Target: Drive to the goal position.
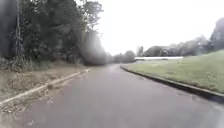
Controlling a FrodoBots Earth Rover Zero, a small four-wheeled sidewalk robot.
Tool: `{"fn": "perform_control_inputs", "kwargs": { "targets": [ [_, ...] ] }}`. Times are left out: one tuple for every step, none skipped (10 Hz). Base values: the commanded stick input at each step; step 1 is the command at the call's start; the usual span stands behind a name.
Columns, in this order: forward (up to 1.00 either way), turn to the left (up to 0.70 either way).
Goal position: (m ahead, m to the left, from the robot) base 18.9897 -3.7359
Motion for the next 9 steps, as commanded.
{"fn": "perform_control_inputs", "kwargs": {
  "targets": [
    [0.7,0.0],
    [0.7,0.0],
    [0.7,0.0],
    [0.7,0.0],
    [0.7,0.0],
    [0.7,0.0],
    [0.7,0.0],
    [0.7,0.0],
    [0.7,0.0]
  ]
}}
